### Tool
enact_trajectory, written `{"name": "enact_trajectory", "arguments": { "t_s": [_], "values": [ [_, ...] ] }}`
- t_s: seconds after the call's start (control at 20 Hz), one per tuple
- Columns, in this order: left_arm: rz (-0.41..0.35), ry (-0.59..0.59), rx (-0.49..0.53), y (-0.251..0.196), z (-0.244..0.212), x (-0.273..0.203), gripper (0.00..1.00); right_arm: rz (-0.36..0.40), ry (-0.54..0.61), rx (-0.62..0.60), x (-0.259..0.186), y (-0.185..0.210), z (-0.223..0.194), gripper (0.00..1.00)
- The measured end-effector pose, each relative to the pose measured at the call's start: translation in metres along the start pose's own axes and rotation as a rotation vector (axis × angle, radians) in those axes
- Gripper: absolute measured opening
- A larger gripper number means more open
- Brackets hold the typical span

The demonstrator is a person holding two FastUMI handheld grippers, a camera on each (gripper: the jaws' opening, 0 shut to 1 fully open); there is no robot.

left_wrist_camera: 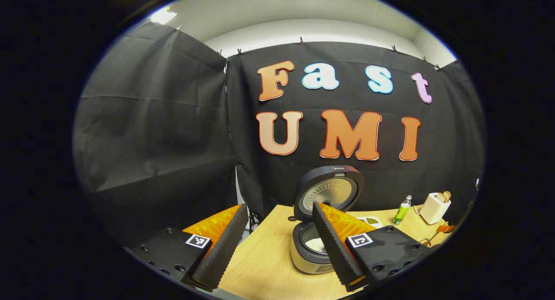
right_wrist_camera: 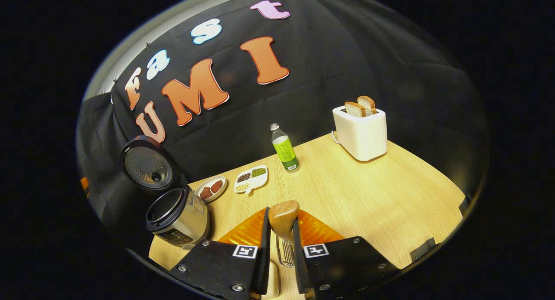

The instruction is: Close the left gripper, press the button to open the rice cooker; take a wooden spoon from the chopstick holder with the right hand, scoop a spoonful of rice and pour it into the rice cooker, then put the wooden spoon back into the chopstick holder.

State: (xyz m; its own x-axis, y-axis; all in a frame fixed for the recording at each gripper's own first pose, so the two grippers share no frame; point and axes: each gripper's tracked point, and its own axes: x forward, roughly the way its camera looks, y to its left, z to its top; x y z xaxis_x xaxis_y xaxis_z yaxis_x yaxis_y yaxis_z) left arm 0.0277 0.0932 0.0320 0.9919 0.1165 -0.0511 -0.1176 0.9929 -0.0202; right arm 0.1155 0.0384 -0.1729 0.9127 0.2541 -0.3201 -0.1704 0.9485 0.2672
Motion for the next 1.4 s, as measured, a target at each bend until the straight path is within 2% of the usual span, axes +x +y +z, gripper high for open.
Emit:
{"name": "enact_trajectory", "arguments": {
  "t_s": [0.15,0.2,0.35,0.45,0.6,0.9,1.3,1.4],
  "values": [
    [-0.011,0.003,0.000,-0.007,-0.001,-0.002,0.98,-0.036,-0.045,-0.036,-0.007,-0.013,0.022,0.43],
    [-0.015,0.003,-0.001,-0.010,-0.002,-0.002,0.96,-0.052,-0.060,-0.053,-0.009,-0.017,0.030,0.65],
    [-0.031,0.003,-0.008,-0.018,-0.002,0.000,0.99,-0.105,-0.092,-0.112,-0.020,-0.031,0.054,0.84],
    [-0.038,0.003,-0.008,-0.022,-0.003,0.000,0.96,-0.166,-0.123,-0.160,-0.030,-0.045,0.073,0.93],
    [-0.046,0.001,-0.010,-0.027,-0.001,0.003,0.99,-0.207,-0.158,-0.203,-0.050,-0.050,0.099,0.94],
    [-0.070,-0.025,-0.021,-0.047,0.017,0.025,0.99,-0.189,-0.226,-0.255,-0.092,-0.016,0.144,0.94],
    [-0.151,-0.102,-0.093,-0.098,0.090,0.098,0.96,-0.189,-0.285,-0.338,-0.117,0.011,0.167,0.94],
    [-0.156,-0.133,-0.079,-0.108,0.114,0.123,1.00,-0.190,-0.285,-0.343,-0.119,0.013,0.166,0.94]
  ]
}}
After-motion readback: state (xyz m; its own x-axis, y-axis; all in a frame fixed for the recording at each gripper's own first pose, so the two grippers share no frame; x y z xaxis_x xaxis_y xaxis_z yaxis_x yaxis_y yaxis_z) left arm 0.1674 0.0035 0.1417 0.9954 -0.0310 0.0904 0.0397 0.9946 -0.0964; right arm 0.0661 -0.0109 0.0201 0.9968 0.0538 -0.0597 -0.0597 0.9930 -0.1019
